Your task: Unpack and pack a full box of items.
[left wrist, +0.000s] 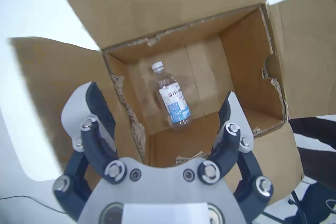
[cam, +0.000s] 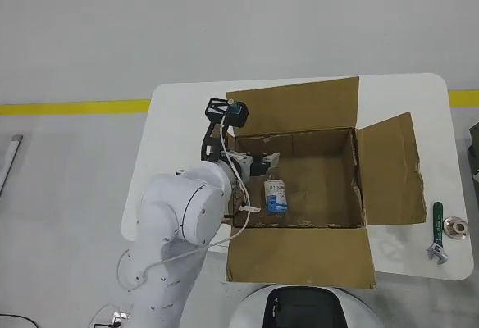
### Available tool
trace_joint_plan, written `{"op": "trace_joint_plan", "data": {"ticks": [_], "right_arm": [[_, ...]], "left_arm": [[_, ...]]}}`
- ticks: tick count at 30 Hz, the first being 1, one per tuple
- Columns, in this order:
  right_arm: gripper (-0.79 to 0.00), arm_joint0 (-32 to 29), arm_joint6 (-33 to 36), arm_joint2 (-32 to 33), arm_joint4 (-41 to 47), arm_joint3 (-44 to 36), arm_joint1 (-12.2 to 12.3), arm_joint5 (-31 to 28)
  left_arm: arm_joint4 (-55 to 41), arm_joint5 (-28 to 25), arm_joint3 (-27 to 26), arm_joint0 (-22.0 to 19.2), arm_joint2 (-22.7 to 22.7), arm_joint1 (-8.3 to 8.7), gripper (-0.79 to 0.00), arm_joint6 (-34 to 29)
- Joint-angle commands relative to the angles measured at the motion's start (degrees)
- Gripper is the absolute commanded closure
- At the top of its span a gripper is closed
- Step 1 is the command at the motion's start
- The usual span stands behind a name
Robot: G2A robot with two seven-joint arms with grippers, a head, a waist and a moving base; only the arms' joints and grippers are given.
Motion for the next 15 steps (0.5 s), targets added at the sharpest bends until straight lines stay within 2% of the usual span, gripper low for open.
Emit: {"op": "trace_joint_plan", "data": {"ticks": [1, 7, 10, 13, 15], "right_arm": [[-0.785, 0.0, 0.0, 0.0, 0.0, 0.0, 0.0, 0.0], [-0.785, 0.0, 0.0, 0.0, 0.0, 0.0, 0.0, 0.0], [-0.785, -0.3, -0.1, -0.6, -0.2, 0.0, 0.0, -0.7], [-0.785, -1.7, 1.4, -1.6, -5.5, -0.7, 0.2, -0.9], [-0.785, -2.6, 5.0, -2.8, -7.9, -1.0, 0.4, 0.9]], "left_arm": [[3.1, 0.8, -1.8, 1.3, -3.0, 0.37, -0.785, 2.1], [10.5, 0.6, -5.3, 5.6, -9.0, 1.29, -0.785, 4.2], [12.3, 1.1, -4.7, 7.6, -11.6, 1.56, -0.785, 4.9], [16.2, 0.3, -4.2, 9.0, -13.0, 1.88, -0.785, 4.9], [17.1, 0.7, -3.9, 9.4, -13.9, 1.94, -0.785, 4.3]]}}
